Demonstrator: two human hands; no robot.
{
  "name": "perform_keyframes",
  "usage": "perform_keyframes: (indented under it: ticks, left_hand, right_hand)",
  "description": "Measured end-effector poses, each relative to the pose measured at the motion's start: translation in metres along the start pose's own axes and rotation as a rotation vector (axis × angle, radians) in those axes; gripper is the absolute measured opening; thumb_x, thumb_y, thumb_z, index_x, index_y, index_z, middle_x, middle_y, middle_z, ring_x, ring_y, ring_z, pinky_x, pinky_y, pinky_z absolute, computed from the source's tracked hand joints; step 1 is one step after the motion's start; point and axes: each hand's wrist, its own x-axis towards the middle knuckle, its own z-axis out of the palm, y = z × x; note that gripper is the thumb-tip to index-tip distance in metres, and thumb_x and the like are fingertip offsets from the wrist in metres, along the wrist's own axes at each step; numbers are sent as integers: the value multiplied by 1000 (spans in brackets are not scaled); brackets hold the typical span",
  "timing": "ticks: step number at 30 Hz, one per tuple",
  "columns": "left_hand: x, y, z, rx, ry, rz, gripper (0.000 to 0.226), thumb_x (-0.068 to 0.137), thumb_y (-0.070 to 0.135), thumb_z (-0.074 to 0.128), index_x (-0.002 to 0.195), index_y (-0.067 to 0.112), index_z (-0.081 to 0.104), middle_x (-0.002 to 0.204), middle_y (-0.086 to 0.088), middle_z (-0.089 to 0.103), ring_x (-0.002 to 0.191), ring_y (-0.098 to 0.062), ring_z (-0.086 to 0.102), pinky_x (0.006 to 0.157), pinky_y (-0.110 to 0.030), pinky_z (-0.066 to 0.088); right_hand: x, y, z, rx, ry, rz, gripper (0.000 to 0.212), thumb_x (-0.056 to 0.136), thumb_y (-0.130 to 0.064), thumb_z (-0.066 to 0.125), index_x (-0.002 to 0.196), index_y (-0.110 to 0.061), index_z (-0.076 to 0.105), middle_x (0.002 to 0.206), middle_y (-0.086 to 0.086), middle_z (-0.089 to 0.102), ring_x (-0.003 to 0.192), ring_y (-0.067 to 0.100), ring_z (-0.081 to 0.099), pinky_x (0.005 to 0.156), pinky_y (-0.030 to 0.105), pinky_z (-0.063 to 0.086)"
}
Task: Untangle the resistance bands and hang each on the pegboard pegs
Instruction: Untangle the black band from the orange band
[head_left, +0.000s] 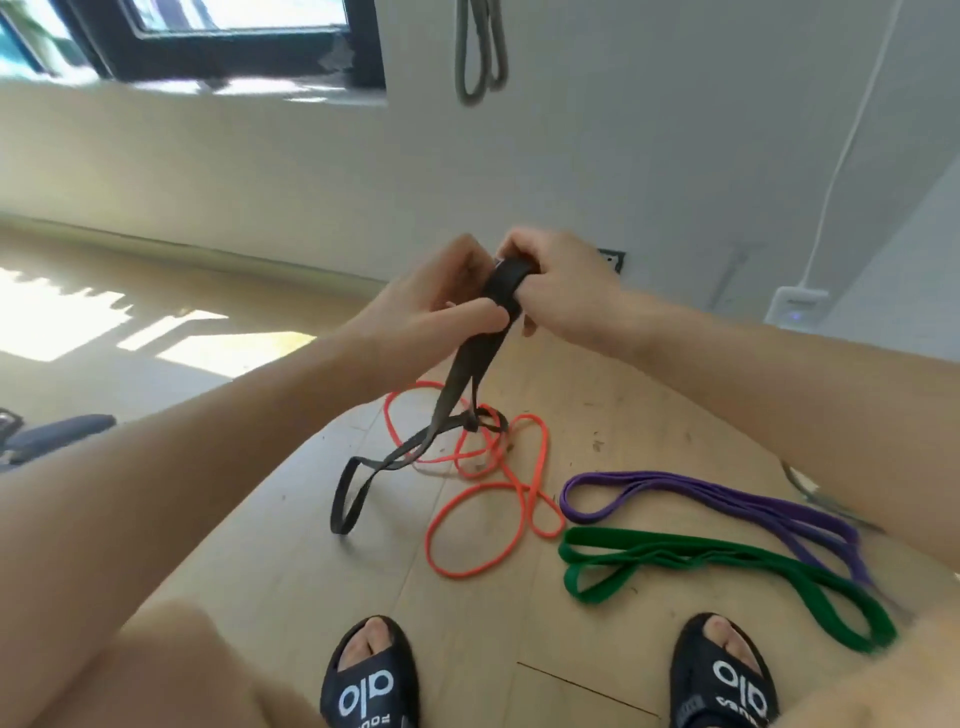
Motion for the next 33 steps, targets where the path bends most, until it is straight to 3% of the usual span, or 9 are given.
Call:
perform_keyframes:
  ticks: [3, 5, 7, 10, 15, 20, 24, 27, 33]
  left_hand:
    - [-13, -4, 5, -24, 13, -47, 54, 71, 26, 71, 118, 21, 46, 115, -4, 62, 102, -18, 67, 93, -39, 56]
    - [-18, -8, 8, -52, -87, -95, 70, 70, 28, 74, 134, 26, 44, 131, 0, 58, 123, -15, 59, 108, -44, 49]
    - [-21, -7, 13, -72, -178, -103, 70, 73, 33, 74, 137, 31, 49, 137, 7, 59, 132, -11, 55, 114, -46, 43]
    - [-25, 4, 21, -81, -197, -90, 51, 84, 24, 72, 133, 18, 59, 126, 2, 70, 122, -11, 63, 109, -40, 47]
    - [-23, 15, 33, -8, -246, -84, 26, 104, 30, 56, 126, 17, 61, 113, -1, 76, 114, -14, 69, 110, -44, 47]
    - [-15, 19, 47, -11, -192, -48, 27, 103, 28, 59, 125, 13, 61, 106, -1, 77, 103, -6, 72, 88, -18, 53]
    - [-7, 15, 51, -16, -155, -19, 23, 104, 23, 58, 122, 11, 64, 94, -2, 76, 97, -12, 73, 93, -29, 57]
    - [-3, 18, 54, -63, -190, -34, 25, 103, 23, 59, 122, 8, 64, 96, -5, 77, 98, -15, 74, 96, -34, 58]
    - [4, 18, 66, -101, -284, -36, 24, 106, 24, 52, 123, 13, 65, 96, -3, 74, 104, -20, 71, 105, -46, 52]
  right_hand:
    - [-25, -21, -13, 172, 105, 23, 26, 91, 8, 44, 96, -13, 60, 92, 16, 67, 76, 28, 72, 59, 32, 61]
    - [-40, -30, -15, 318, 140, 39, 26, 94, 7, 42, 95, -14, 59, 96, 19, 68, 84, 32, 73, 68, 42, 65]
    - [-52, -33, -15, 445, 163, 58, 24, 96, 6, 42, 96, -9, 60, 98, 26, 67, 87, 37, 72, 72, 47, 65]
    - [-67, -30, -18, 580, 232, 127, 16, 102, 1, 46, 98, -4, 61, 93, 27, 68, 82, 37, 73, 71, 44, 64]
    - [-69, -15, -33, 696, 305, 249, 14, 105, -14, 55, 106, -3, 63, 80, 10, 67, 58, 13, 70, 58, 29, 58]
    - [-65, -12, -37, 829, 224, 327, 17, 104, -21, 57, 102, -6, 64, 84, 10, 65, 66, 19, 69, 63, 30, 59]
    - [-63, -6, -47, 753, 131, 307, 11, 97, -22, 66, 101, -12, 70, 87, 7, 67, 81, 19, 68, 75, 33, 57]
    - [-61, 3, -54, 744, 158, 335, 12, 96, -22, 68, 103, -14, 71, 90, 5, 68, 82, 17, 66, 73, 30, 52]
    - [-54, 20, -61, 809, 192, 384, 8, 97, -15, 64, 102, -12, 70, 91, 5, 67, 83, 20, 65, 77, 34, 57]
